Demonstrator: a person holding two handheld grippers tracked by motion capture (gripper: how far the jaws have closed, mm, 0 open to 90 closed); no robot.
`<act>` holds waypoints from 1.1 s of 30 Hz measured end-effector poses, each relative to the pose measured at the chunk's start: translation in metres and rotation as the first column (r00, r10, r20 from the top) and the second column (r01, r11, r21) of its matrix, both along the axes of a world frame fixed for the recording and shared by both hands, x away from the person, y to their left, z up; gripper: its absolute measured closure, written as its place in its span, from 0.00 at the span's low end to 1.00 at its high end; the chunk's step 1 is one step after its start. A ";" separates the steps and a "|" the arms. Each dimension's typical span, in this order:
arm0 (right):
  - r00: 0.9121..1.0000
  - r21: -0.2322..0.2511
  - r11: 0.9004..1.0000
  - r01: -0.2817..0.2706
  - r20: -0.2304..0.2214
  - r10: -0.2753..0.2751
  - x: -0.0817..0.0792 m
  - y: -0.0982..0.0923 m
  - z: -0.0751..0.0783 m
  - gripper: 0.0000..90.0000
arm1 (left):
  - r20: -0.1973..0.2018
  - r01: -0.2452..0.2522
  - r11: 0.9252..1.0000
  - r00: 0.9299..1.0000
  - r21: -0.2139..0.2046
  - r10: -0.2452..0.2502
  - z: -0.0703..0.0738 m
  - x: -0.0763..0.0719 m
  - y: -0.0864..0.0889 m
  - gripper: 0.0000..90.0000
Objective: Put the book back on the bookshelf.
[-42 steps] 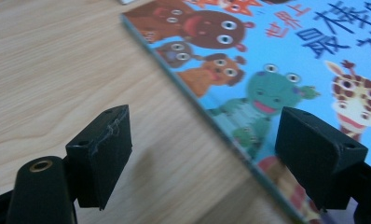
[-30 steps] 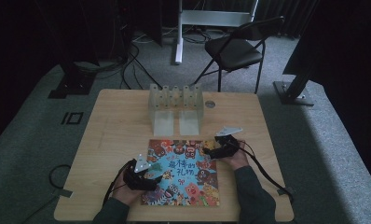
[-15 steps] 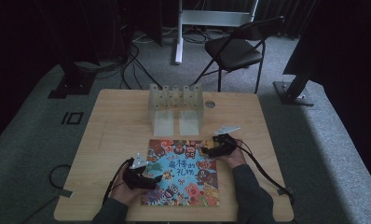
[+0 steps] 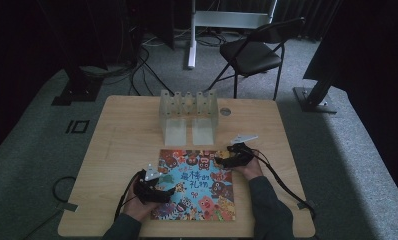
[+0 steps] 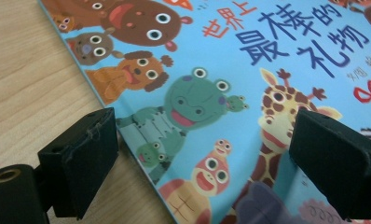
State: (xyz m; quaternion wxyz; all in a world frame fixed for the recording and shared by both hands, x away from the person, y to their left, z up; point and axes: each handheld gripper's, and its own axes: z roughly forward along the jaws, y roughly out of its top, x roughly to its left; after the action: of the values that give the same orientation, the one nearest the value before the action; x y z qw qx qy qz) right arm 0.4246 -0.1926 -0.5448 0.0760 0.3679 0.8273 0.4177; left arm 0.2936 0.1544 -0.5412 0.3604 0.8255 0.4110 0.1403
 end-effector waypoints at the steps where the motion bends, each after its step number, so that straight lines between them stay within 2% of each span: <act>1: 1.000 0.000 1.000 0.000 0.000 0.000 0.000 0.000 0.000 0.18 | 0.000 0.000 1.000 1.000 0.000 0.000 0.000 0.000 0.000 0.08; 2: 1.000 0.002 1.000 0.001 -0.002 -0.001 0.000 0.000 0.000 0.18 | 0.000 0.000 1.000 1.000 0.000 0.000 0.000 0.000 0.000 0.08; 3: 1.000 0.002 1.000 0.001 -0.002 -0.001 0.000 0.000 0.000 0.18 | 0.028 0.043 0.999 0.999 0.004 -0.043 0.003 -0.005 -0.004 0.08; 4: 1.000 0.007 1.000 0.002 -0.003 -0.002 0.000 -0.001 0.001 0.18 | 0.033 0.065 0.998 0.997 -0.014 -0.065 0.005 -0.007 -0.006 0.06; 7: 1.000 0.013 1.000 0.004 -0.006 -0.004 0.000 -0.001 0.002 0.18 | 0.047 0.123 0.992 0.991 0.000 -0.123 0.007 -0.015 -0.017 0.06; 8: 1.000 0.017 1.000 0.005 -0.007 -0.005 0.000 -0.002 0.002 0.18 | 0.064 0.143 0.990 0.988 0.018 -0.144 0.007 -0.018 -0.022 0.06; 10: 1.000 0.021 1.000 0.005 -0.004 -0.005 0.000 -0.003 0.004 0.19 | 0.071 0.177 0.983 0.981 0.049 -0.180 0.006 -0.023 -0.031 0.05; 11: 1.000 0.027 1.000 0.008 -0.002 -0.008 0.000 -0.003 0.005 0.20 | 0.080 0.190 0.979 0.977 0.074 -0.196 0.006 -0.026 -0.035 0.03; 12: 1.000 0.027 1.000 0.010 0.001 -0.010 -0.001 -0.003 0.006 0.20 | 0.081 0.220 0.972 0.971 0.085 -0.227 0.006 -0.029 -0.039 0.03; 14: 1.000 0.041 0.999 0.011 0.006 -0.011 -0.001 -0.004 0.008 0.20 | 0.094 0.243 0.965 0.963 0.097 -0.252 0.005 -0.035 -0.047 0.03; 18: 1.000 0.067 0.998 0.013 0.016 -0.014 -0.002 -0.006 0.011 0.21 | 0.120 0.310 0.944 0.939 0.113 -0.323 0.007 -0.046 -0.061 0.03; 22: 1.000 0.088 0.996 0.009 0.023 -0.011 -0.003 -0.008 0.016 0.21 | 0.131 0.335 0.935 0.928 0.116 -0.348 0.009 -0.055 -0.071 0.02; 25: 0.999 0.105 0.994 0.010 0.030 -0.014 -0.004 -0.009 0.020 0.21 | 0.154 0.361 0.925 0.914 0.118 -0.376 0.011 -0.061 -0.077 0.02; 26: 0.999 0.109 0.994 0.010 0.032 -0.013 -0.004 -0.009 0.021 0.21 | 0.160 0.365 0.923 0.911 0.119 -0.381 0.011 -0.062 -0.079 0.02; 27: 0.999 0.116 0.993 0.009 0.036 -0.013 -0.004 -0.010 0.022 0.21 | 0.170 0.358 0.926 0.911 0.122 -0.375 0.012 -0.064 -0.082 0.01; 29: 0.999 0.129 0.992 0.011 0.039 -0.016 -0.004 -0.010 0.025 0.22 | 0.178 0.361 0.923 0.907 0.135 -0.381 0.012 -0.068 -0.089 0.01; 31: 0.999 0.140 0.990 0.012 0.043 -0.018 -0.005 -0.011 0.026 0.22 | 0.182 0.378 0.915 0.898 0.143 -0.400 0.011 -0.070 -0.095 0.01; 33: 0.999 0.142 0.990 0.010 0.046 -0.017 -0.005 -0.011 0.028 0.22 | 0.180 0.388 0.910 0.894 0.146 -0.410 0.009 -0.071 -0.101 0.01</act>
State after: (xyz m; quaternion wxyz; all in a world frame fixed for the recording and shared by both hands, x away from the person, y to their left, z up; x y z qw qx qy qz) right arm 0.4195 -0.2035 -0.5170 0.0720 0.3679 0.7910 0.4834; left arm 0.2225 0.0536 -0.5319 0.3778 0.8912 0.1846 0.1701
